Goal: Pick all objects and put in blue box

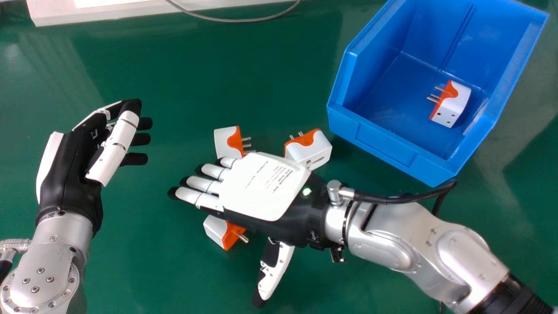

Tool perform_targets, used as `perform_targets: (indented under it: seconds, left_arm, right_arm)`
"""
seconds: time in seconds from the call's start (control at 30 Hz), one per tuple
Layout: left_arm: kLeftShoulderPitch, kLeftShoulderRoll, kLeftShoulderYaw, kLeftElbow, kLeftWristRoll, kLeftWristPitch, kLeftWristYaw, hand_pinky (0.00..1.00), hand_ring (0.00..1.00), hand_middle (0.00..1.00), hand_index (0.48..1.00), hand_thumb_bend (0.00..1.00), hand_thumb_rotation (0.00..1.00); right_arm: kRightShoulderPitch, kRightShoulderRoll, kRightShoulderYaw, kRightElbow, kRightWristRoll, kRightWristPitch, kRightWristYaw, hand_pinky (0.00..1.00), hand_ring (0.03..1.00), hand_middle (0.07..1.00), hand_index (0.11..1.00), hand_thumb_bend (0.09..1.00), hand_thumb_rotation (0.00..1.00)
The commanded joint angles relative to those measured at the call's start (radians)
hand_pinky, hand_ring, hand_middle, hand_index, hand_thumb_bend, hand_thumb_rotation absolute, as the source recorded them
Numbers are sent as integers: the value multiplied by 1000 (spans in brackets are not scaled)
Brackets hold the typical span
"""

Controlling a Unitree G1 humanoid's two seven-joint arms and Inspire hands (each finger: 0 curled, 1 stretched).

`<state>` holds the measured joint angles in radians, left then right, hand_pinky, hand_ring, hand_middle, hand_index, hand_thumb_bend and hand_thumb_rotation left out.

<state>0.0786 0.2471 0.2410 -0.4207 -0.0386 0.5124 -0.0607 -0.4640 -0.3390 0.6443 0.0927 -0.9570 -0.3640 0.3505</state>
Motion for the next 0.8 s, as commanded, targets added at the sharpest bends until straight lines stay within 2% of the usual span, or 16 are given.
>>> perform_targets:
  seconds: [0.0, 0.17, 0.37, 0.5, 0.77]
  left_arm:
    - [-3, 3, 1, -34, 7, -14, 4, 633, 720, 725, 767, 358, 668]
    - [-4, 4, -1, -40, 8, -4, 4, 633, 720, 725, 767, 357, 668]
    - [-4, 4, 1, -53, 4, 8, 2, 632, 720, 723, 766, 355, 668]
    - [-9, 4, -3, -54, 7, 15, 4, 631, 720, 722, 765, 354, 668]
    - [-12, 2, -8, -44, 9, 7, 6, 631, 720, 722, 765, 355, 669]
  right_arm:
    - [-24, 15, 3, -7, 6, 0, -1, 960, 1000, 1000, 1000, 898, 417]
    - [-20, 25, 15, 1, 10, 2, -1, 955, 1000, 1000, 1000, 853, 372]
    - [-26, 34, 22, 33, 2, -8, -34, 947, 1000, 1000, 1000, 835, 348]
    - [-44, 37, 27, 56, -3, -9, -40, 938, 1000, 1000, 1000, 829, 341]
    - [-76, 46, 42, 94, -3, 0, -26, 926, 1000, 1000, 1000, 826, 326]
